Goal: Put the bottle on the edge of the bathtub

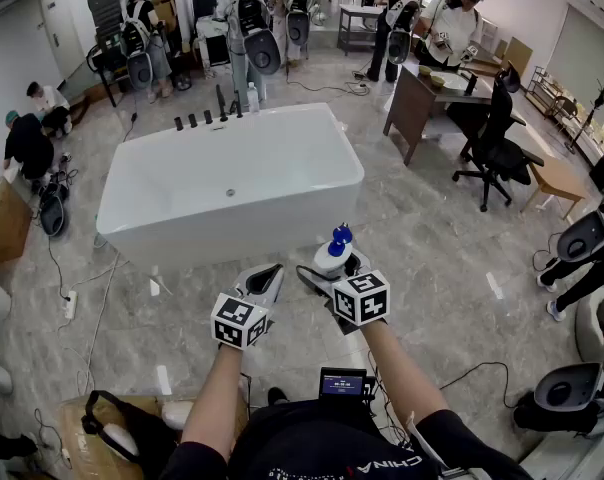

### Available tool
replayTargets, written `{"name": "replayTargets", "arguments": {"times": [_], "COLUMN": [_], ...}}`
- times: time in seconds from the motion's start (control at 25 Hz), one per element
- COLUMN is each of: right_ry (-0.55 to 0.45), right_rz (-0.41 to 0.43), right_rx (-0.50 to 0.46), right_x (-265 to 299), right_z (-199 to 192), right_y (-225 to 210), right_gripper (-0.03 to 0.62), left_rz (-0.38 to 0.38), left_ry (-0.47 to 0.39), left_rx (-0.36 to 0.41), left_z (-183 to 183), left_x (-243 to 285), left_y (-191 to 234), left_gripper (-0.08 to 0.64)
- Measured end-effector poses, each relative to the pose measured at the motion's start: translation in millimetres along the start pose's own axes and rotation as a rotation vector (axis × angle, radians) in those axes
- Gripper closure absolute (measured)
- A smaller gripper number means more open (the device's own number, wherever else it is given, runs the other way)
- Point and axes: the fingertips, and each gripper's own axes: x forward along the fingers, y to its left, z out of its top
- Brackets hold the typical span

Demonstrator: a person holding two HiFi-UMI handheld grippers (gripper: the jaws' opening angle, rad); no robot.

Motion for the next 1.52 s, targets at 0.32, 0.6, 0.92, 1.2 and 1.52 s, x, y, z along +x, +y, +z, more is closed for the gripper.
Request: {"name": "replayTargets", "arguments": {"times": [0.32,0.6,0.92,1.2,1.52], "right_ry": [-0.007,-0.027,-0.038,-0.037,-0.034], "right_rz": [0.015,0.048,0.073,0.079,0.090], "right_rx": [-0.001,0.017,0.036,0.035,0.037], "right_x": [-3,-9,-14,-17,-34], "right_z": [0,4,5,3,-1], "right_y": [7,4,-1,-10,-48], "right_gripper": [0.098,0.098,0.098,0.098,0.098], "left_rz": [0.001,0.005,0.008,0.018,0.031], "left_ry": [0.002,0.001,-0.003,-0.001,0.010], "left_rx": [0.015,0.023,0.029,0.024,0.016], "left_z": [1,5,8,7,6], "left_x": [-6,-2,4,12,43], "left_y": [-5,-11,-17,-21,-44], "left_gripper": [0.549,0.549,0.550,0.549,0.549]}}
